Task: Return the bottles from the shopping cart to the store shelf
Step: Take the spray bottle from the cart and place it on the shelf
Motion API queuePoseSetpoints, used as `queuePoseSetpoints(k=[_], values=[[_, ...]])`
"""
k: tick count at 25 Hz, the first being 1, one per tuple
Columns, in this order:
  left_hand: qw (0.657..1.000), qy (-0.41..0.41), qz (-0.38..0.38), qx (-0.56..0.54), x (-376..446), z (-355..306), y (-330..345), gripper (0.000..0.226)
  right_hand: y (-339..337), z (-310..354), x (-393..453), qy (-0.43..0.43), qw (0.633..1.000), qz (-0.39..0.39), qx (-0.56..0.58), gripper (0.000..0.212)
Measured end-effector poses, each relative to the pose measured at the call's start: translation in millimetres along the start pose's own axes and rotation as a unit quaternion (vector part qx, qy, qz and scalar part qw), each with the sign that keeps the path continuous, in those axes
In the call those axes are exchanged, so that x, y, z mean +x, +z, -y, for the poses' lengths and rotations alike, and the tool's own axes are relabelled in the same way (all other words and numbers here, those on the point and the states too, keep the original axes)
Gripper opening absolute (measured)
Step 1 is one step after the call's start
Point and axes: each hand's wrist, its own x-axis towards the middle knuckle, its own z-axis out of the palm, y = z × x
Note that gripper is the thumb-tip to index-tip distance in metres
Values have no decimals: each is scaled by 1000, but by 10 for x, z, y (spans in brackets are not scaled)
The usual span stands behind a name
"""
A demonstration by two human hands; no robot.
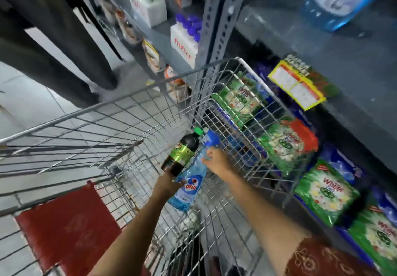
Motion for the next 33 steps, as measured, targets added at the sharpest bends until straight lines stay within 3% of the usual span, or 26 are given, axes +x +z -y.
queuePoseSetpoints(k=[2,4,7,10,13,16,22,28,31,33], values=[[1000,-11,-16,15,99,26,33,54,191,-75,133,42,999,27,-20,27],[998,-41,-46,34,150,-24,37,59,342,-138,220,91,996,13,-8,45],[990,-106,-78,52,137,-91,150,57,528,-185,279,161,983,-3,93,61],[985,-129,-70,87,76,-86,373,44,651,-217,310,202,962,-14,182,60],[990,-133,-36,36,109,35,439,45,674,-260,342,242,935,-21,257,59],[994,-107,14,27,136,178,422,51,640,-314,309,262,931,15,254,54],[994,-69,58,-62,-155,181,410,51,342,-192,30,200,960,33,191,54],[985,56,24,-159,-692,-277,0,51,-375,40,-502,112,971,-27,211,49],[982,106,-10,-153,-1075,-620,-194,16,-766,111,-915,56,957,-79,274,38],[979,141,-26,-147,-1361,-879,-293,15,-1044,157,-1223,5,949,-136,285,28]])
